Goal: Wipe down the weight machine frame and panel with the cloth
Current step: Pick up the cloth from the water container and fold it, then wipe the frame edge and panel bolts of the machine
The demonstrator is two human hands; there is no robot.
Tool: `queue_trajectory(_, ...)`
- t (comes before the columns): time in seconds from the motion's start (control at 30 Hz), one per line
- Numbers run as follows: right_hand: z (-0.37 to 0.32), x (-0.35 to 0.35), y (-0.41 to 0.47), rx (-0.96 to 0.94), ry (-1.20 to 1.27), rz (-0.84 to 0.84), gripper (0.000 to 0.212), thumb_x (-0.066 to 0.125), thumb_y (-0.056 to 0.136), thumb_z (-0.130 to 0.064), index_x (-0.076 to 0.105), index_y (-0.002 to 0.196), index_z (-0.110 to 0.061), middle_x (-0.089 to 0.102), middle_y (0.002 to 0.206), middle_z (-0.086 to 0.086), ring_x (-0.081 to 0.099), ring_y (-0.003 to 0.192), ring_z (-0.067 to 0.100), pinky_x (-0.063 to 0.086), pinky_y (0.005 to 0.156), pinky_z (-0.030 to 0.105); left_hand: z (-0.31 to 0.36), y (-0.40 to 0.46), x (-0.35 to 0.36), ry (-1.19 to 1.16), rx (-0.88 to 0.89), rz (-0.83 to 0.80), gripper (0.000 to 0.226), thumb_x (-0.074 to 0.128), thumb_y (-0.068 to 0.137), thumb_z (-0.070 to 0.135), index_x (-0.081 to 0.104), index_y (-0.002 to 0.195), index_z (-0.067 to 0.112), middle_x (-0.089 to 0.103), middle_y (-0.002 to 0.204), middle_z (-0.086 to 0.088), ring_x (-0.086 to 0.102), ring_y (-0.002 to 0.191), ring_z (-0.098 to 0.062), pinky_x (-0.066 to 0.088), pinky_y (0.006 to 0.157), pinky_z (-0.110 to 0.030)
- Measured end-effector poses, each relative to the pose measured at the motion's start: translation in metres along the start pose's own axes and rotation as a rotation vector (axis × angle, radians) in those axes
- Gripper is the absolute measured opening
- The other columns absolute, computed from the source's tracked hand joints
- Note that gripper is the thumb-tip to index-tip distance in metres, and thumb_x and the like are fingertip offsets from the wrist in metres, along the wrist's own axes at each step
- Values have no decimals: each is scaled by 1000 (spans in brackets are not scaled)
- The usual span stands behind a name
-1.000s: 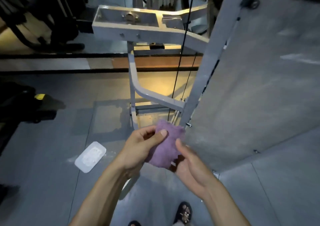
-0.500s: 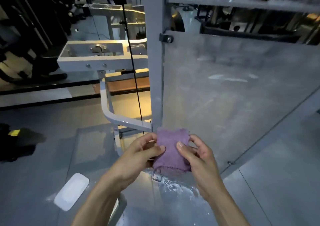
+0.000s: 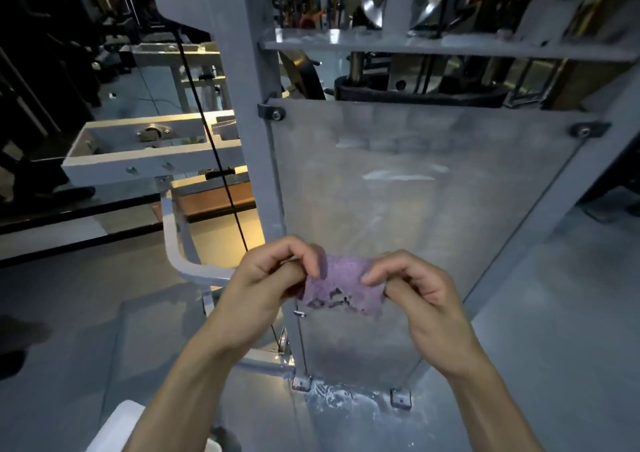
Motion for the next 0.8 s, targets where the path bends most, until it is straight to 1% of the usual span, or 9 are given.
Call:
queue_trajectory(0.13, -8, 3, -2, -12, -19, 26, 29, 50, 84, 2, 72, 77, -16, 69, 83, 4, 63, 81, 19, 46, 76, 22, 0, 10, -1, 8, -27, -96, 19, 47, 87, 7, 61, 76, 11, 55, 79, -8, 46, 69, -19, 38, 60, -23)
queue_trajectory(0.23, -10, 5, -7, 20, -58, 84, 24, 51, 92, -8, 73, 84, -12, 70, 89, 7, 65, 84, 21, 47, 77, 22, 6, 13, 1, 72, 36, -178, 9, 57, 95, 14, 63, 91, 9, 59, 79, -9, 54, 70, -17, 45, 64, -21)
queue_trajectory(0.3, -16, 8, -11, -2, -157, 102, 12, 61, 92, -19, 71, 85, -18, 68, 88, 3, 64, 82, 22, 48, 77, 24, 6, 15, 2, 114, 43, -228, 24, 70, 93, 21, 58, 107, 5, 62, 91, -13, 61, 79, -20, 51, 68, -24)
queue_trajectory(0.37, -17, 14, -14, 0, -232, 100, 6, 70, 88, -17, 68, 84, -20, 65, 89, 2, 62, 83, 22, 50, 78, 27, -1, 19, 1, 144, 21, -231, 32, 74, 93, 22, 57, 118, 10, 61, 96, -12, 62, 80, -17, 52, 68, -23)
queue_trajectory(0.47, -15, 12, -20, 37, -273, 166, 13, 74, 86, -12, 65, 88, -21, 63, 90, 0, 62, 84, 21, 52, 76, 33, -16, 25, 7, 173, -35, -302, 36, 78, 89, 21, 64, 123, 21, 63, 99, -12, 64, 85, -18, 53, 74, -24)
queue_trajectory(0.57, -12, 1, -30, 90, -228, 241, 24, 73, 84, -8, 64, 96, -28, 66, 92, 0, 62, 88, 21, 50, 76, 25, -34, 24, 22, 175, -131, -489, 32, 80, 88, 22, 71, 118, 25, 72, 108, -7, 68, 98, -23, 55, 89, -36)
queue_trajectory(0.63, -13, -10, -36, 104, -188, 331, 41, 74, 79, -5, 64, 108, -31, 67, 96, 3, 62, 93, 23, 49, 79, 24, -34, 23, 37, 212, -112, -627, 18, 78, 91, 20, 73, 108, 17, 73, 98, -4, 65, 89, -14, 51, 79, -30)
queue_trajectory(0.7, -8, -22, -40, 106, -92, 457, 53, 75, 74, -4, 64, 116, -35, 70, 97, 3, 64, 95, 18, 50, 80, 25, -32, 27, 51, 225, -78, -674, 8, 75, 93, 16, 72, 99, 12, 69, 85, 3, 60, 80, -8, 44, 73, -21)
queue_trajectory(0.8, 8, -37, -41, 171, 162, 610, 53, 86, 73, -30, 67, 123, -36, 74, 110, 3, 69, 107, 22, 54, 87, 39, -26, 46, 66, 175, -28, -609, 4, 68, 93, 11, 67, 94, 7, 64, 79, 3, 56, 74, -10, 42, 69, -22)
Point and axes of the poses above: each hand's wrist, its own y-axis towards the middle knuckle, its own x-axis out of the palm, z = x × y, the point moved 9 cm from there along y, towards the middle knuckle
